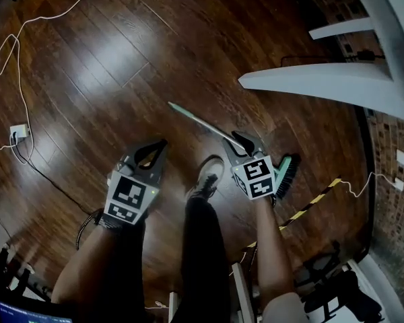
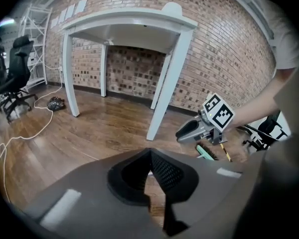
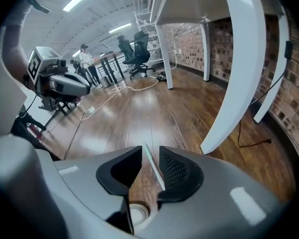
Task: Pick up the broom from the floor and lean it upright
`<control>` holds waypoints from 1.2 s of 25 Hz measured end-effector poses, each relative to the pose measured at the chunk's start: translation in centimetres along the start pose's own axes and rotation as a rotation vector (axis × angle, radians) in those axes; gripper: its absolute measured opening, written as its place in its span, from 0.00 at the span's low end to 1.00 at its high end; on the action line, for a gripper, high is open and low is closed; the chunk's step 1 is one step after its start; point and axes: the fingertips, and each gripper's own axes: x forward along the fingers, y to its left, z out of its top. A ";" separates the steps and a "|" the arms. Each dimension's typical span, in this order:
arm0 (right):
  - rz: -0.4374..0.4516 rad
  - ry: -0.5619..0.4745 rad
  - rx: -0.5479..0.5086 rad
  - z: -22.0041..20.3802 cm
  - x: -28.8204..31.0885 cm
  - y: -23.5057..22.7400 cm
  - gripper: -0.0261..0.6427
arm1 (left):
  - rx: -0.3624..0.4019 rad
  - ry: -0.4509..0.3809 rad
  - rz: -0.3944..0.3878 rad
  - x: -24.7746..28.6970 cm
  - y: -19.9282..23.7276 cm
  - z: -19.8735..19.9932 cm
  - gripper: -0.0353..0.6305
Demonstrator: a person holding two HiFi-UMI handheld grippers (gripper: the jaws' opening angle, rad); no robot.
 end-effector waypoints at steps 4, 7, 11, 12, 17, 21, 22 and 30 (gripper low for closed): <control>0.018 0.073 -0.041 -5.1 4.3 -0.5 0.22 | -0.017 0.014 -0.020 2.8 -0.6 -4.0 0.05; 0.026 0.110 -0.056 -7.7 7.4 -0.7 0.22 | -0.033 0.025 -0.027 4.5 -0.6 -7.0 0.05; 0.020 0.139 -0.071 -10.3 10.8 -0.9 0.22 | -0.060 0.026 -0.022 6.5 -0.4 -10.1 0.05; 0.008 0.139 -0.080 -10.7 11.5 -1.1 0.22 | -0.065 0.021 -0.019 7.1 -0.1 -10.7 0.05; -0.023 0.156 -0.126 -13.2 14.2 -1.8 0.22 | -0.123 0.019 -0.005 9.7 0.8 -14.0 0.05; -0.026 0.233 -0.190 -16.0 16.1 -2.5 0.22 | -0.154 0.039 0.013 11.0 1.6 -16.0 0.05; -0.038 0.254 -0.212 -16.7 16.5 -2.9 0.22 | -0.162 0.044 0.022 11.2 1.9 -16.5 0.05; -0.041 0.406 -0.376 -19.6 19.2 -4.1 0.22 | -0.189 0.089 0.036 11.4 2.0 -19.0 0.05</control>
